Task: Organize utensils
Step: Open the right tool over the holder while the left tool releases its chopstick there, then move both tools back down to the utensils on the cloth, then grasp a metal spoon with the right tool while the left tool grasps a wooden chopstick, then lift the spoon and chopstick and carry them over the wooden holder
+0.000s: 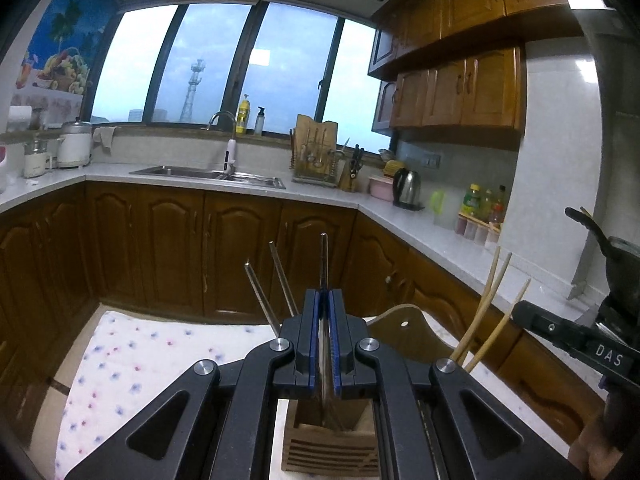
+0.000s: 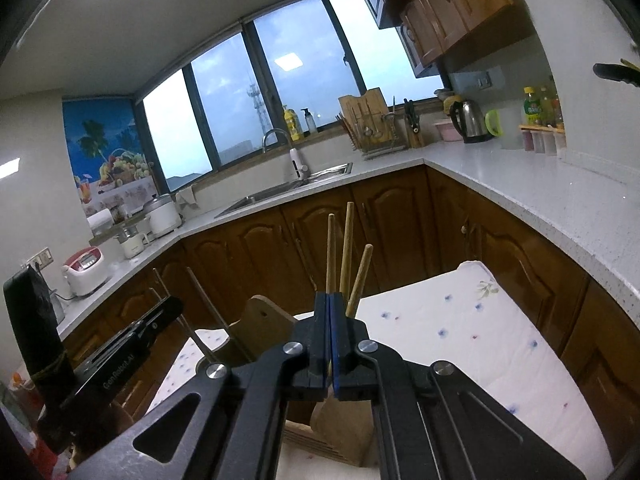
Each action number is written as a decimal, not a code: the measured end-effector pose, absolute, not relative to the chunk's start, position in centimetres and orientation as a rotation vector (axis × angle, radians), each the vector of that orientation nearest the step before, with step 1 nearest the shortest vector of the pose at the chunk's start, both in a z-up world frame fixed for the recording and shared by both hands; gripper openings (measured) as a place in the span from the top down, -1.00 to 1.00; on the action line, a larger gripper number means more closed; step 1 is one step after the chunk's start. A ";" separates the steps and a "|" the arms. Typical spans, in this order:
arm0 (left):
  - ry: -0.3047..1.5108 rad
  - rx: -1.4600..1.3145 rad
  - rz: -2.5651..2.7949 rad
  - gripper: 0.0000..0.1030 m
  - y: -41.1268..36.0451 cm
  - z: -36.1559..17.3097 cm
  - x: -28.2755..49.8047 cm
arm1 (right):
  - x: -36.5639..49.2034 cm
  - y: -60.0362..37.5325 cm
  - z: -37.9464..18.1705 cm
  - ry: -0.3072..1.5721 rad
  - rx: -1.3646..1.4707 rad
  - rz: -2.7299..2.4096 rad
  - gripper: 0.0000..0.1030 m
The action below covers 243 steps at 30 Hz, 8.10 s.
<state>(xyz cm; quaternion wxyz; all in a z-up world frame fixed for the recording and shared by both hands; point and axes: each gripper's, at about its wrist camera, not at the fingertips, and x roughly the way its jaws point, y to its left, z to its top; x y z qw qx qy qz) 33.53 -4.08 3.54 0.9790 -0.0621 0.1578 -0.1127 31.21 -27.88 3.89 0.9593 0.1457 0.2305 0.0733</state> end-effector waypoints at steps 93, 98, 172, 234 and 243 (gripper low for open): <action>1.011 0.108 -0.316 0.02 -9.2 -4.9 30.0 | 17.4 -29.4 -8.9 0.979 0.264 0.118 -0.06; 1.034 0.157 -0.312 0.47 -10.4 -6.9 32.3 | 18.0 -29.4 -9.8 1.006 0.244 0.109 0.19; 0.366 -0.256 -0.368 0.94 4.6 9.1 16.0 | 17.3 -27.3 5.1 0.554 0.184 0.182 0.96; 0.273 -0.216 -0.227 0.94 -3.6 1.5 34.4 | 31.8 -25.2 0.3 0.529 0.060 0.163 0.96; 0.299 -0.198 -0.239 0.92 -3.3 1.4 35.0 | 32.3 -25.7 -0.2 0.564 0.086 0.181 0.96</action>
